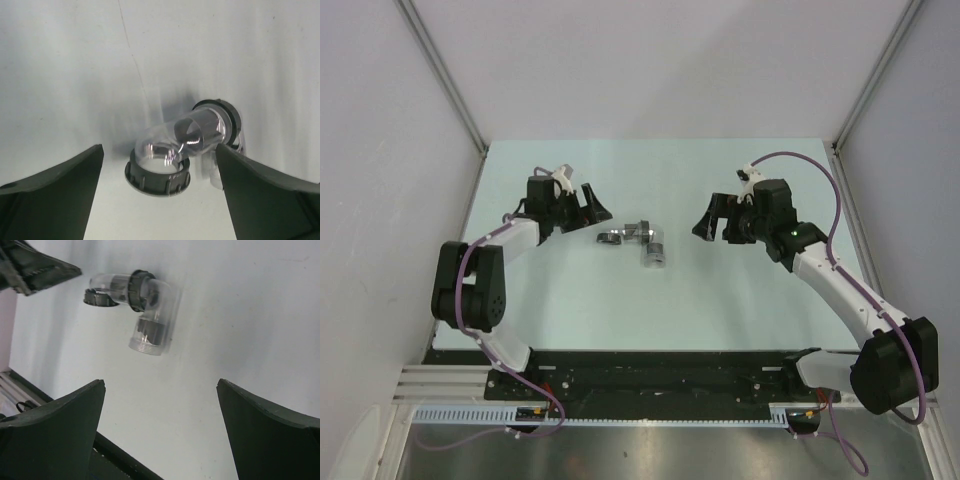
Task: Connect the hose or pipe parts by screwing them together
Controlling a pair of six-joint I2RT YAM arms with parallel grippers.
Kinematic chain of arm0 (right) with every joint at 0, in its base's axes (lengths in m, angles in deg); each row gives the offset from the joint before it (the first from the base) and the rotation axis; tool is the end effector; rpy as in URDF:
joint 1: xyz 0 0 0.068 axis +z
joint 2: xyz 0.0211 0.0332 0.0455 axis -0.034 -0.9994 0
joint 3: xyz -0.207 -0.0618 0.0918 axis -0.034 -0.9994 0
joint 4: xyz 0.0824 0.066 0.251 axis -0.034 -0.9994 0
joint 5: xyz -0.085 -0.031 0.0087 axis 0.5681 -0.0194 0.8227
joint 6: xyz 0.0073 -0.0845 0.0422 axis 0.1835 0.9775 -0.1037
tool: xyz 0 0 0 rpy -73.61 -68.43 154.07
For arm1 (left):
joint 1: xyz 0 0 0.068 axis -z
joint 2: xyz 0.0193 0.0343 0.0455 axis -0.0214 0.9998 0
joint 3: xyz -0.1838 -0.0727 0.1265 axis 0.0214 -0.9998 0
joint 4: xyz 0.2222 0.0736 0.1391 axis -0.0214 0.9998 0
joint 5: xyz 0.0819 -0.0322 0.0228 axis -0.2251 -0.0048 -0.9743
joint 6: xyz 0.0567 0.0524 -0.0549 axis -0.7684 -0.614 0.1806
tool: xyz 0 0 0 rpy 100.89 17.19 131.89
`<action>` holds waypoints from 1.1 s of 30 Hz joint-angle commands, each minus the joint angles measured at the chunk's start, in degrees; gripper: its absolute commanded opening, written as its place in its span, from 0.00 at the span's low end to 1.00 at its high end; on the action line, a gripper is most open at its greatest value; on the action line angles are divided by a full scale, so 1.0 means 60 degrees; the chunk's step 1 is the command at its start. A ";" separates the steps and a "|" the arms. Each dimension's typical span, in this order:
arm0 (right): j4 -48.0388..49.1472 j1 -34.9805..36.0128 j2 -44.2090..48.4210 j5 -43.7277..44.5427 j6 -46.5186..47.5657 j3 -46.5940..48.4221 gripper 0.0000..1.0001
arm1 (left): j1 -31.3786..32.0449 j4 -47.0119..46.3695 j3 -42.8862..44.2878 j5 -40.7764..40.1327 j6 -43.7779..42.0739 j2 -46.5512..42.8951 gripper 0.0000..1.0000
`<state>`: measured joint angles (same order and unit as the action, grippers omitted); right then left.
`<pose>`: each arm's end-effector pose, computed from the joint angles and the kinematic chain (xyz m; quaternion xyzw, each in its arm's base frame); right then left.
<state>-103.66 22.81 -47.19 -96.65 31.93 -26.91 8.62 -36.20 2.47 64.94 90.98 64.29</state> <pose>0.3116 0.1458 0.2344 -0.0555 0.8677 0.2993 0.3929 0.3901 -0.0915 0.1106 -0.0394 0.8795 -0.3323 0.3384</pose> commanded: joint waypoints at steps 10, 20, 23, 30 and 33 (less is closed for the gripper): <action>-0.0991 -0.0049 0.1575 0.1221 -0.0249 0.0363 1.00 | 0.0756 0.1730 -0.0106 -0.0255 -0.1413 -0.4065 1.00; -0.1050 -0.0005 0.2438 0.1338 -0.0469 0.0363 1.00 | 0.2311 0.1569 -0.1087 -0.0592 -0.1400 -0.7468 1.00; -0.0861 -0.0035 0.2921 0.1323 -0.0454 0.0363 1.00 | 0.2385 0.1481 -0.1468 -0.0636 -0.1122 -0.8273 1.00; -0.0611 0.0009 0.3524 0.1923 -0.0659 0.0348 1.00 | 0.2414 0.0151 -0.2771 -0.0461 -0.1034 -0.9942 1.00; -0.0581 0.0009 0.3568 0.1866 -0.0688 0.0348 1.00 | 0.2414 -0.0262 -0.3124 -0.0519 -0.0800 -1.0281 1.00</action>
<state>-109.32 22.64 -26.40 -87.10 28.83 -26.76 22.72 -31.30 -14.33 61.90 84.07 5.21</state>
